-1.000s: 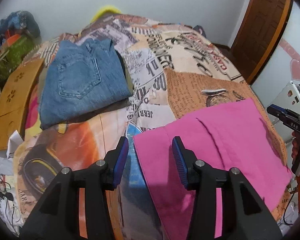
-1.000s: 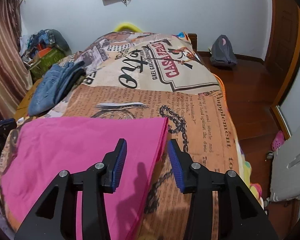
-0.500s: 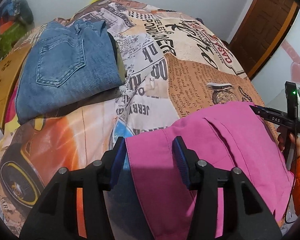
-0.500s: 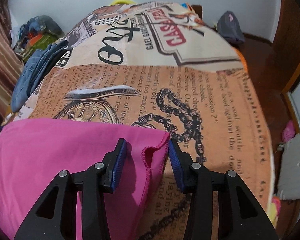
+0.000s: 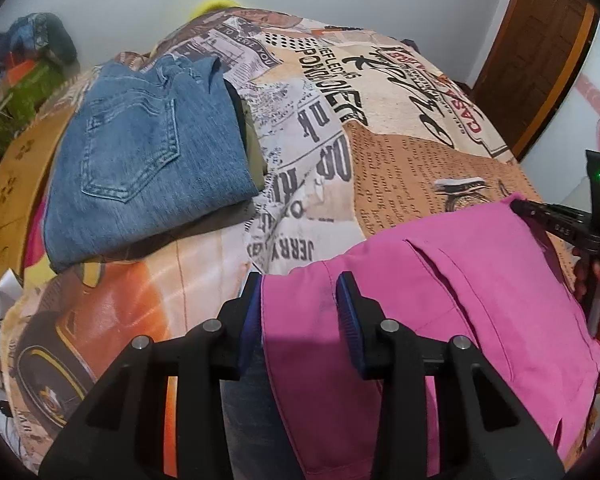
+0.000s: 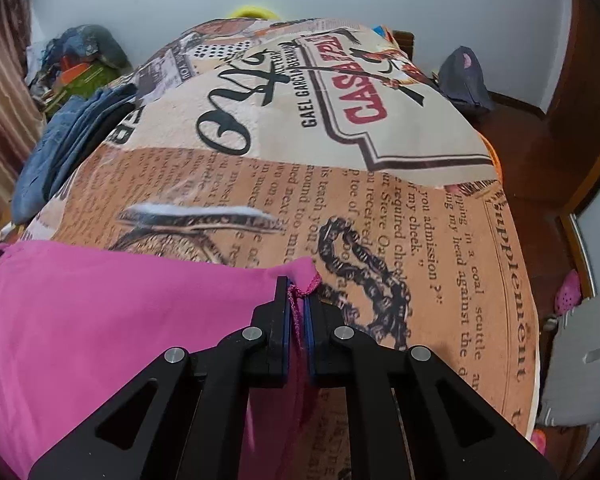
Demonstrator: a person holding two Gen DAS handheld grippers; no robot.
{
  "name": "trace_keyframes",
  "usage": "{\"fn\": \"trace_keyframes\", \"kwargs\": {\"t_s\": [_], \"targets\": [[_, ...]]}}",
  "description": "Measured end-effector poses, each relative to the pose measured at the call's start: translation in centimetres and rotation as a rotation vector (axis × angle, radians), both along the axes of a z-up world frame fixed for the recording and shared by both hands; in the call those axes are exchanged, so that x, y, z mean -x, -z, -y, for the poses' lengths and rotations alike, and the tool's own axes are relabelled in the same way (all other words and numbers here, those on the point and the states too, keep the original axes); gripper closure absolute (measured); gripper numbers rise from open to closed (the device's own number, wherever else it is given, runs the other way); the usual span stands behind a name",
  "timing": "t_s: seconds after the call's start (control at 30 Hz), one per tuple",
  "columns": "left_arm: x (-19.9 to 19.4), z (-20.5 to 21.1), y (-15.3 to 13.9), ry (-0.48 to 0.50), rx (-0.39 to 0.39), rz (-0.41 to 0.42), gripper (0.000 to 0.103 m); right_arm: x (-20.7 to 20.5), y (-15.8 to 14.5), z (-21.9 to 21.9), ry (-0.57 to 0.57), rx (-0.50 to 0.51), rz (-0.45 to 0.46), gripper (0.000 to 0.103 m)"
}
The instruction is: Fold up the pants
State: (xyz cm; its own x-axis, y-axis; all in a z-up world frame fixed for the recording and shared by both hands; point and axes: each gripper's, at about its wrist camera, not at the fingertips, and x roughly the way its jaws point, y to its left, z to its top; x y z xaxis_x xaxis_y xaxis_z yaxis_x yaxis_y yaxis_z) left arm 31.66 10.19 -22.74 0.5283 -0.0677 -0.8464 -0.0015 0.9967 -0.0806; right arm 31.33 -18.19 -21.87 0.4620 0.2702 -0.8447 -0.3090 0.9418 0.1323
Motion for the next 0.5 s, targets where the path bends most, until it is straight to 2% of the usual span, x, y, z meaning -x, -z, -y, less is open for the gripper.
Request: {"fn": "trace_keyframes", "kwargs": {"t_s": [0.13,0.23,0.33,0.4,0.5], "targets": [[0.9,-0.6,-1.6,-0.026,0.001,0.001,0.065,0.6,-1.2,-0.6,-0.031,0.031,-0.012,0.096],[2.9,-0.7,-3.5,-0.019,-0.014,0.045,0.065,2.0,-3.0,-0.5,-0.034,0.062,0.000,0.086],[5.3,-0.4,-5.2,-0.008,-0.017,0.070,0.063,3.7,-5.3,0.0,-0.030,0.052,0.043,0.083],[6.9,-0.1,-5.8,-0.006,-0.012,0.073,0.051,5.3,-7.4,0.3,-0.028,0.028,0.078,0.082],[8.9,0.5,-6.4,0.003,0.007,0.075,0.047,7.7,-10.0,0.0,-0.038,-0.002,0.125,0.080]]}}
